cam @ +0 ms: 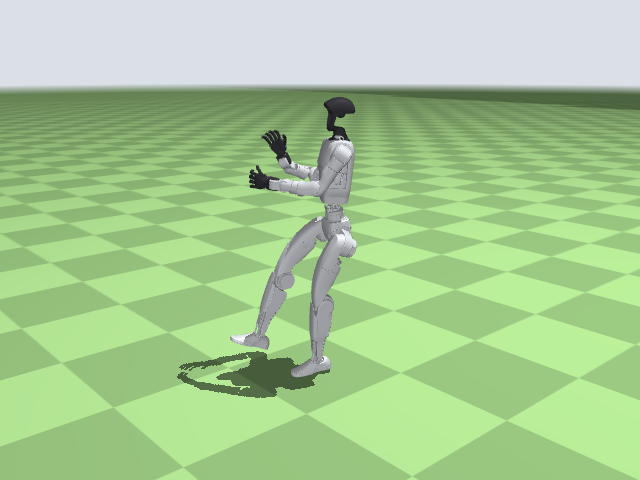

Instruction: Kungfu

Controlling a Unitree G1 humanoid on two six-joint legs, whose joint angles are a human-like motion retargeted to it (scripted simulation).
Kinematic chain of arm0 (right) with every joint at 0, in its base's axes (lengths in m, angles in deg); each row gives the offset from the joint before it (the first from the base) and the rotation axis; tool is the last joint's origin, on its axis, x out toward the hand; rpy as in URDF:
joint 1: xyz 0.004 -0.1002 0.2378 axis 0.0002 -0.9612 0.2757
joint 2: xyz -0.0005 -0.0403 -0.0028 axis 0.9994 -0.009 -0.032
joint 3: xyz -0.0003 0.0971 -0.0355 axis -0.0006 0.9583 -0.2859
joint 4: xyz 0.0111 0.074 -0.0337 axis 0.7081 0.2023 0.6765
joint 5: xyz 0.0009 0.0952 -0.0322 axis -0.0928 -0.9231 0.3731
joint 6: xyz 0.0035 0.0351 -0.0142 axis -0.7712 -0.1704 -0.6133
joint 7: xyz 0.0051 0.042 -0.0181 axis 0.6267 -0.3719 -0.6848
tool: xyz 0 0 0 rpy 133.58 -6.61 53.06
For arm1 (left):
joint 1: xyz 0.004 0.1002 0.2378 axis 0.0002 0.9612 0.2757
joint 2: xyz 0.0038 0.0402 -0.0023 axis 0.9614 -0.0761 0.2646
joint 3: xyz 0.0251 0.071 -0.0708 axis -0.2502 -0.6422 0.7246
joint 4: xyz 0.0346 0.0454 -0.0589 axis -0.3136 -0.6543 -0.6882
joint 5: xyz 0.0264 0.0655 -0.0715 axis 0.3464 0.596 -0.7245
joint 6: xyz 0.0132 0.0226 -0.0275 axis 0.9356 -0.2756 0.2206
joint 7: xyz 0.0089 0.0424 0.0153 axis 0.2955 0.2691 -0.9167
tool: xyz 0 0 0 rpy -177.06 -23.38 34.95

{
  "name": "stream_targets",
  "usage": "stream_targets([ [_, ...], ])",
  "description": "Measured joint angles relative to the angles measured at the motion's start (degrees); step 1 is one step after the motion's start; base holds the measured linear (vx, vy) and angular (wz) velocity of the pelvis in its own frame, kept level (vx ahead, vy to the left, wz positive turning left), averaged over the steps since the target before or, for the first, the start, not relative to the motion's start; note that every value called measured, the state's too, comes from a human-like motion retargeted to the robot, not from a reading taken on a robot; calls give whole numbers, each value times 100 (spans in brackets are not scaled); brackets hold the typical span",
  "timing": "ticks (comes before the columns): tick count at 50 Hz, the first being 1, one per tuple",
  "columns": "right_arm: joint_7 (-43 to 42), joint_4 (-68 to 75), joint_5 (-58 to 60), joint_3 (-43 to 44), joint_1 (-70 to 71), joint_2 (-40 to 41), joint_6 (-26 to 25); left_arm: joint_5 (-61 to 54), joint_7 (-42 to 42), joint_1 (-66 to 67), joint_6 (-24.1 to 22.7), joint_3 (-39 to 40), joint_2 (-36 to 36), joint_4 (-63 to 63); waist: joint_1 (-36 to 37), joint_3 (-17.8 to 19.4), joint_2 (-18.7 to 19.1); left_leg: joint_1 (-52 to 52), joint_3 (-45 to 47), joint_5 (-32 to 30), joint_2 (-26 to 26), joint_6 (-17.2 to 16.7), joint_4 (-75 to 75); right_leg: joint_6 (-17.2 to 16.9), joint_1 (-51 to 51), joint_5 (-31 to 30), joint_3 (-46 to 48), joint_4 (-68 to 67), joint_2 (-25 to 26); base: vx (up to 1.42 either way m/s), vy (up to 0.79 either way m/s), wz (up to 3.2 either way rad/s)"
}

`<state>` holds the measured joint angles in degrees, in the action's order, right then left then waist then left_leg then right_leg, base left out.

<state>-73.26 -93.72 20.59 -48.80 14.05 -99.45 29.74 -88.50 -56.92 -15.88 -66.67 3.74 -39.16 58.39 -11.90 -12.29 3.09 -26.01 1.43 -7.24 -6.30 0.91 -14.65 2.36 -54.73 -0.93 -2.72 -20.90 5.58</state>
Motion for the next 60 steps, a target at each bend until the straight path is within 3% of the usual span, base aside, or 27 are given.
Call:
stream_targets([
  [2,-684,-48,686,-147,-284,205,-41,-249,-138,414,120,-933,-889,-222,-452,433,271,442,-305,86,86,103,-6,457,-502,-610,-112,636,79,24,11,129],
  [3,-1337,7,1516,-258,-437,408,-474,-285,255,736,403,-1244,-1415,-480,-592,616,350,593,-328,118,116,172,-30,466,-700,-726,-105,981,168,19,9,62],
  [5,-3027,-248,2056,-79,-993,298,-1179,-959,229,1098,-291,-1254,-1853,-510,-936,964,402,922,-311,124,155,294,7,441,-1007,-733,495,1517,78,19,4,13],
  [7,-2872,-258,2203,-199,-1315,201,-807,-1412,443,1260,-544,-1150,-1806,-691,-1024,1120,361,1174,-21,63,192,405,115,651,-1202,-418,946,1767,168,20,-2,-55],
  [10,-2000,-162,1452,-558,-1608,-119,-172,-1440,373,1287,-375,-1408,-1303,-784,-1110,1110,312,1248,309,-93,135,473,113,522,-1400,-117,1000,1735,282,17,2,-46],
  [15,-1951,-90,1424,-705,-1661,-373,-221,-1352,53,1511,-92,-1292,-1212,-873,-693,920,394,932,226,-360,241,262,78,622,-929,-398,607,1363,213,3,1,-8],
  [18,-1781,101,1259,-1010,-1229,-512,-265,-1500,136,1700,-160,-1225,-1221,-827,-44,449,251,377,20,-319,211,15,-14,338,-350,-109,351,1059,-24,-4,-9,-20],
  [23,-943,342,112,-2109,866,-1431,110,-2142,578,1580,-360,-630,-876,-311,1104,-169,-584,-685,-362,70,17,-415,-461,-647,1096,336,-24,144,-748,-21,-18,-12],
  [25,-393,111,-848,-2551,2152,-1934,435,-2477,1032,1222,-658,-306,-601,266,1402,-314,-894,-1255,-582,329,-38,-481,-792,-988,1641,521,337,-300,-1174,-52,-42,44],
  [28,161,-586,-1719,-2985,4547,-2649,702,-2247,2598,424,-1646,-137,-17,1838,1939,-101,-1512,-2207,-735,577,-148,-557,-1557,-847,2681,542,1296,-721,-1937,-65,-73,54],
  [30,223,-1088,-1806,-3254,6174,-3067,810,-1383,3983,-141,-2199,-172,227,3090,2460,215,-1986,-2823,-701,712,-203,-570,-2190,-730,3550,291,1774,-601,-2286,-55,-93,23],
  [32,224,-1394,-1510,-3418,7515,-3087,895,-445,4913,-666,-2393,-111,365,4125,3136,426,-2627,-3401,-383,953,-34,-543,-2852,-1117,4344,-670,2272,63,-2531,-28,-100,-104],
  [33,211,-1484,-1251,-3442,8022,-2962,949,-36,5237,-855,-2489,-30,437,4524,3544,332,-2957,-3855,-205,1103,264,-554,-3315,-1581,4499,-1216,2445,354,-2540,-3,-108,-242],
  [34,254,-1573,-980,-3354,8406,-2837,1042,397,5588,-994,-2648,39,543,4870,3849,233,-3153,-4256,-323,1237,674,-665,-3691,-1736,4460,-994,2378,490,-2173,9,-122,-294],
  [35,326,-1661,-701,-3209,8728,-2712,1155,840,5953,-1107,-2838,102,667,5189,4101,132,-3281,-4633,-589,1363,1141,-825,-4023,-1736,4325,-389,2191,548,-1619,4,-109,-156],
  [37,479,-1732,-159,-3081,9062,-2564,1202,1473,6826,-1333,-3144,126,882,5597,4001,18,-3280,-5117,-935,1312,1055,-916,-4370,-1736,4328,735,2232,691,-1250,-15,-52,-15],
  [38,501,-1741,31,-3052,9220,-2505,1128,1679,7061,-1434,-3280,211,1006,5697,4049,-20,-3255,-5364,-948,1339,1111,-841,-4564,-1736,4221,1109,2595,672,-1397,-40,-17,-73],
  [40,412,-1775,496,-2964,9382,-2380,1036,1901,7145,-1528,-3479,314,1240,5790,4195,-26,-3190,-5663,-1065,1295,1468,-868,-4694,-1736,3859,1722,2821,245,-1403,-50,-29,-126],
  [43,87,-1705,811,-2925,9089,-2264,930,1812,6886,-1340,-3567,297,1357,5705,3899,-127,-3023,-5743,-1301,1209,1504,-1055,-4738,-1736,3554,2242,2255,-292,-946,-27,-26,-7],
  [49,-26,-1488,757,-2952,8497,-2004,865,1552,6888,-889,-3453,237,1291,5503,3462,-369,-2619,-5426,-1189,1119,1716,-1066,-4313,-1736,3585,2041,2102,-134,-1057,-25,7,-28],
  [54,461,-1034,437,-2894,7937,-1832,648,701,6734,-662,-3057,183,1083,5331,3297,-383,-2385,-4641,-398,1106,2036,-912,-3665,-1736,3539,1366,1949,132,-1706,-34,18,-81],
  [60,713,-162,376,-2692,7259,-1383,-42,-522,6436,-335,-2849,667,995,4502,2667,-414,-1856,-3542,751,945,2500,-864,-2825,-1736,2935,581,1466,-136,-2401,-52,19,-127],
])
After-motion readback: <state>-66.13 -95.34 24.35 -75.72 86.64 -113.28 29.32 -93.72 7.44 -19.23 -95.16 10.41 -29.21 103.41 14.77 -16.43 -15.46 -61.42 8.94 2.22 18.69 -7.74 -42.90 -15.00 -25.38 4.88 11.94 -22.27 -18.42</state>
